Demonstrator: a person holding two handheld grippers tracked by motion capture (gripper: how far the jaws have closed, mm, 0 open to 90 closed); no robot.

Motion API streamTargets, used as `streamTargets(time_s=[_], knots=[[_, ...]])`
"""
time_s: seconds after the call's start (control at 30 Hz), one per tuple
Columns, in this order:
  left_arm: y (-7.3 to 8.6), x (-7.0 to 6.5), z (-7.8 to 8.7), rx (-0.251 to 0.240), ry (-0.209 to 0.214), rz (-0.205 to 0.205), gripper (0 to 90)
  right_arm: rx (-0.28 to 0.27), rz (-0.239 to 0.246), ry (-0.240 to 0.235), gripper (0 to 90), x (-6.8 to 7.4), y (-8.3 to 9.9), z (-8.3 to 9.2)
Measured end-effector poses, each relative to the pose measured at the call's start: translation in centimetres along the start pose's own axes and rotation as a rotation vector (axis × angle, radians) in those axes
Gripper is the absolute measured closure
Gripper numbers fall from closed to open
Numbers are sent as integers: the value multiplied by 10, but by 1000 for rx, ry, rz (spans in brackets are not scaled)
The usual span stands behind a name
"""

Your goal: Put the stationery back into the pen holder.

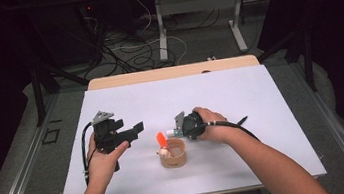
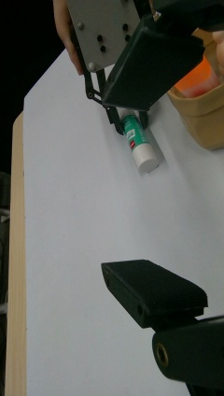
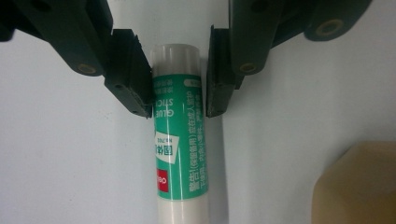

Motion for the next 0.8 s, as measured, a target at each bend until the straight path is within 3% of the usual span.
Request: streamTargets(time_s=[0.3,0.7,0.77,0.8], knots=[[1,-1,-1,6,4,7,166,0,28,-1,658,0,1,0],[0,0,0,-1,0,0,166,-17,20,0,660,3,0,1],[-1,0,0,-2,0,1,166,-27,-9,6,660,5,-1,2],[-1,0,0,-12,-3,5,166,-31,11,7,660,4,-2,2]])
Point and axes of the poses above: each handheld gripper's, and its own axes: z roughly backward along the jaws, y roughly out of its underside, x roughly to its left, the point moved 4 cm from there along -z, roughly forward along the jaws, and after that the axes turned 9 degrees about -y, right-handed, at the moved point
